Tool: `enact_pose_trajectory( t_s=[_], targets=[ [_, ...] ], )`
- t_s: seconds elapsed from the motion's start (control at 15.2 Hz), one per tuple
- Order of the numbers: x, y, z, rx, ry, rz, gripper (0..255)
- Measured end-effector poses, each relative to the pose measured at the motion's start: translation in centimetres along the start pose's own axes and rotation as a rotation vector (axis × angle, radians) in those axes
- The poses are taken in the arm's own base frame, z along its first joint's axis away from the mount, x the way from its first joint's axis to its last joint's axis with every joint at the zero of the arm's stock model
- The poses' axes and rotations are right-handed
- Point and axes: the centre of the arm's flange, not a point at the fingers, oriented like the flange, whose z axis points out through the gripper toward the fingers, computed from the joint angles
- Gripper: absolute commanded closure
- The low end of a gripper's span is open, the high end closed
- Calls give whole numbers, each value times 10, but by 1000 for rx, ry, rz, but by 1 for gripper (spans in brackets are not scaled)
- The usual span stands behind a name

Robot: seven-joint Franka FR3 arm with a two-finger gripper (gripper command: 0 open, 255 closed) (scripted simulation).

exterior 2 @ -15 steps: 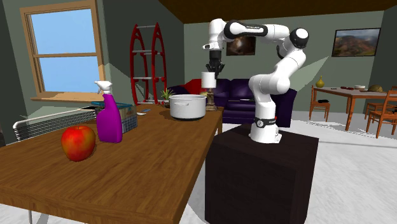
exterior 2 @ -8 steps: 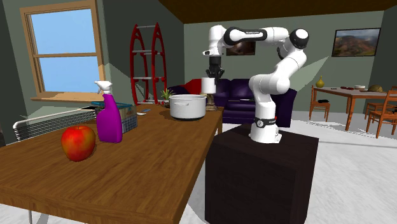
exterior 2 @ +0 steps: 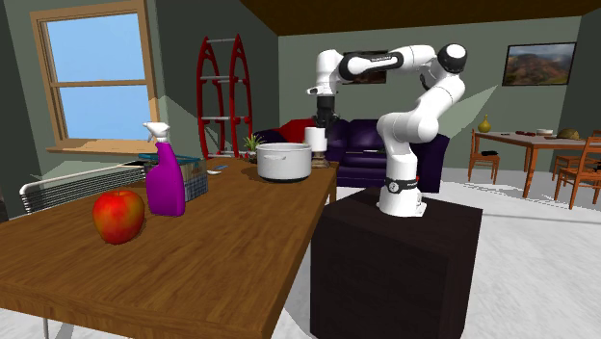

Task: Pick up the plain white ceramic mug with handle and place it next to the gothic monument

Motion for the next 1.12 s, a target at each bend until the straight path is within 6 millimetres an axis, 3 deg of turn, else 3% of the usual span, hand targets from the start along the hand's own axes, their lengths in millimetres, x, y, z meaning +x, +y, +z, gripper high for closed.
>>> enact_pose_trajectory(
  t_s=[1.12],
  targets=[
    [0, 0, 88, 0, 0, 0, 255]
  ],
)
